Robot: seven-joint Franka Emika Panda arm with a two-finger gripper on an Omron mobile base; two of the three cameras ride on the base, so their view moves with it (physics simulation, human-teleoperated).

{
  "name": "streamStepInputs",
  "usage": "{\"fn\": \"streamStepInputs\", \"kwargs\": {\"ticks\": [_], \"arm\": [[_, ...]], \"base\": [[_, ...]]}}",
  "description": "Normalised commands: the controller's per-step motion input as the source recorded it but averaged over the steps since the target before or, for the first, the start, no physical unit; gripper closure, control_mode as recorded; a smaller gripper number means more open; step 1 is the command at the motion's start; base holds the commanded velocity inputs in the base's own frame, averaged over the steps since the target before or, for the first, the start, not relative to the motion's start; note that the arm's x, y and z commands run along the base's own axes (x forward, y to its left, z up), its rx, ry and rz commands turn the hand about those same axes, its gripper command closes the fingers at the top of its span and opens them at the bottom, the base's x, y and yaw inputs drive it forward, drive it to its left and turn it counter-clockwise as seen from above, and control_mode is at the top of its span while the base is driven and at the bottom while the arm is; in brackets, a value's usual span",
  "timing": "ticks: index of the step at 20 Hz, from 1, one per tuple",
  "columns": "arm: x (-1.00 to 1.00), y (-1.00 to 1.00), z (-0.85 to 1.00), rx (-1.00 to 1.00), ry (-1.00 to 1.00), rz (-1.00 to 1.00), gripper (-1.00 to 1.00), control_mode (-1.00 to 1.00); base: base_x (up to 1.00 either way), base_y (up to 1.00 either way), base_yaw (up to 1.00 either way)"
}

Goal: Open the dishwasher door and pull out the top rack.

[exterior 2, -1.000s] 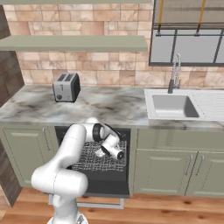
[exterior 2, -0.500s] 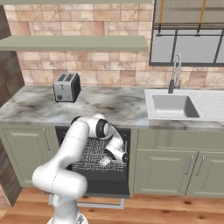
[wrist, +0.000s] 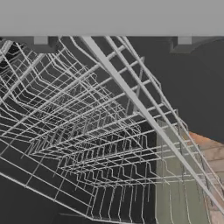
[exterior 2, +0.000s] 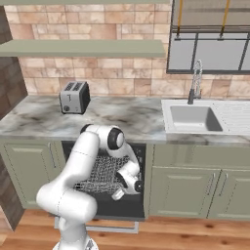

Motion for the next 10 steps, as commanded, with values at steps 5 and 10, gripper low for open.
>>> {"fn": "streamStepInputs", "kwargs": {"ticks": [5, 10], "arm": [[-0.88, -0.35, -0.02, -0.14, 0.00, 0.00, -1.00, -1.00], [-0.60, -0.20, 0.00, -0.14, 0.05, 0.00, -1.00, -1.00]], "base": [[0.00, 0.00, 0.00], [0.00, 0.00, 0.00]]}}
